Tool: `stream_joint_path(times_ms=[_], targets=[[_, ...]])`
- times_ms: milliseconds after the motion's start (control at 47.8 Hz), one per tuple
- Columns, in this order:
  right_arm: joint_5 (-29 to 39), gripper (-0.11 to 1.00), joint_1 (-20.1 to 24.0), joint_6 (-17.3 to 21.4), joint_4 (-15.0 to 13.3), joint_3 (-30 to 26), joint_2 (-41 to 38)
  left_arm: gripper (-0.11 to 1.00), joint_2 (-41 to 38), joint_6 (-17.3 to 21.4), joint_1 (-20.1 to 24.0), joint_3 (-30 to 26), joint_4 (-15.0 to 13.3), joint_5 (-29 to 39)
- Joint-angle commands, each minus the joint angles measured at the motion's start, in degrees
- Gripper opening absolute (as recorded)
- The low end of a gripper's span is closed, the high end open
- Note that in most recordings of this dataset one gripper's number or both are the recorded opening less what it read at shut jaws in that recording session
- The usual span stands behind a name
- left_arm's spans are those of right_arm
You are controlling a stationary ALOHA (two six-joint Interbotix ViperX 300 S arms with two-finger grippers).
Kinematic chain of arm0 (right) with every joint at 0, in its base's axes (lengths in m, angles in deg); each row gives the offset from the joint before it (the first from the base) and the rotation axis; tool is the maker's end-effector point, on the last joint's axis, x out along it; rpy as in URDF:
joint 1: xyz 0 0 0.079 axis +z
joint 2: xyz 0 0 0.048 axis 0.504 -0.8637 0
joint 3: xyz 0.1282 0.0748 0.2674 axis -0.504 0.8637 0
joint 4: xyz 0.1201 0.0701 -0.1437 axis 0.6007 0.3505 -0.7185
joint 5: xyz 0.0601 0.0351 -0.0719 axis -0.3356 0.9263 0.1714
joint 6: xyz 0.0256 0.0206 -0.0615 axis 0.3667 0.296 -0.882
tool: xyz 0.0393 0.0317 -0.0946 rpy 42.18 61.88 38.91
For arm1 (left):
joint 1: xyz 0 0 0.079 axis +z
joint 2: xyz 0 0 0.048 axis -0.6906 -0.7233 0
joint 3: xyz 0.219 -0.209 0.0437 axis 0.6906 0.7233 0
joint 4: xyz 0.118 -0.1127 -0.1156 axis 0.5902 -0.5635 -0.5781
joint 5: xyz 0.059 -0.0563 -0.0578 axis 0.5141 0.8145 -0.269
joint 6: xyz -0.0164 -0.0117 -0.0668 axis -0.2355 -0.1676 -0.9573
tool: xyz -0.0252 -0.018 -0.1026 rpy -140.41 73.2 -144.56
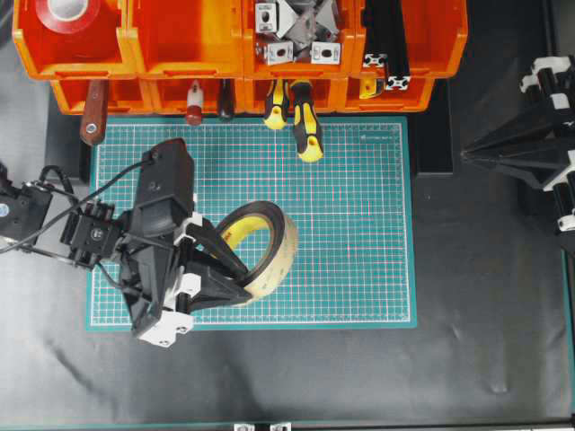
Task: Pick foam from container rack with left arm.
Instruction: 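Lift the tape roll out of the rack and carry it onto the mat, then lower the tape roll onto the lower mat and open the left gripper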
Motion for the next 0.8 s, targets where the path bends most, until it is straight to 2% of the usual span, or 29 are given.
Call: stream_joint_path(times_ms=[0, 733, 775], targets=[[-0.09, 0.0, 0.09, 0.09, 0.18, -1.85, -0.26, 0.27, 0.62, -0.09, -0.09, -1.76, 0.18, -0.18], [0.35, 0.0, 0.09, 0.09, 0.18, -2.02, 0.18, 0.27, -2.2, 0.44, 2.64, -2.02, 0.18, 1.58], [0.35, 0.0, 0.09, 0.09, 0.18, -2.02, 0.18, 0.31, -2.37, 0.44, 2.55, -2.02, 0.18, 1.58]])
